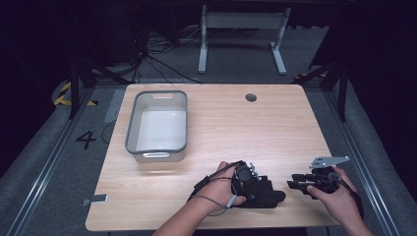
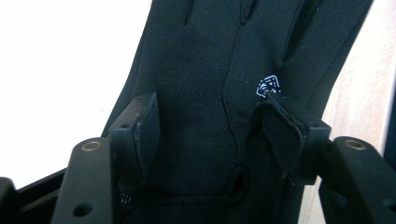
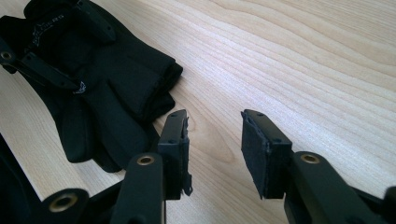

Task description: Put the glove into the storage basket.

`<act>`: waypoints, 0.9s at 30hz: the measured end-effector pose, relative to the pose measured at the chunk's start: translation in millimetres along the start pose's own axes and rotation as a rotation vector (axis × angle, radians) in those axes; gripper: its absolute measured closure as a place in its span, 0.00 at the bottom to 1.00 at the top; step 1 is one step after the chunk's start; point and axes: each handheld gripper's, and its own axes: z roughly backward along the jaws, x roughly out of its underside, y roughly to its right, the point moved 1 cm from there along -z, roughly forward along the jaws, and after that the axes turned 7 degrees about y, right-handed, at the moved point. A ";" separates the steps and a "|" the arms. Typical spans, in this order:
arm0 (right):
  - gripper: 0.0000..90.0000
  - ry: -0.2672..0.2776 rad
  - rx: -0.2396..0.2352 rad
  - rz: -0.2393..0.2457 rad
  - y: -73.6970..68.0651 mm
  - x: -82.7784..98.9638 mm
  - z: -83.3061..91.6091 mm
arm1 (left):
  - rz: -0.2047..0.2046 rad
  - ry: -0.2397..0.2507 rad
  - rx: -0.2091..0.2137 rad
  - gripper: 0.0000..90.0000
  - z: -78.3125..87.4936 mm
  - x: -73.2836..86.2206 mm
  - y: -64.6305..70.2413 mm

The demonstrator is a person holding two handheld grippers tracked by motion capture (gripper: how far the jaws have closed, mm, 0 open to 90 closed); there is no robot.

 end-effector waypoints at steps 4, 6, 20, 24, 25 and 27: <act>0.69 0.003 -0.005 0.003 -1.5 -0.7 -0.6 | -0.011 -0.030 -0.025 0.49 -0.1 -3.5 1.3; 0.69 0.005 -0.010 0.005 -2.6 -1.0 -0.8 | -0.005 -0.033 -0.038 0.53 0.3 -4.1 1.1; 0.70 0.007 -0.016 -0.002 1.9 -0.2 -2.5 | 0.147 -0.004 0.017 0.77 11.7 -4.1 -15.4; 0.70 0.010 -0.018 -0.015 6.2 0.7 -2.8 | 0.199 0.025 0.037 0.77 27.7 -2.3 -20.0; 0.70 0.010 -0.019 -0.019 7.1 1.0 -3.0 | 0.212 0.037 0.037 0.77 33.3 -2.0 -20.9; 0.70 0.014 -0.022 -0.030 8.3 1.5 -2.9 | 0.226 0.053 0.030 0.77 45.6 -1.6 -23.3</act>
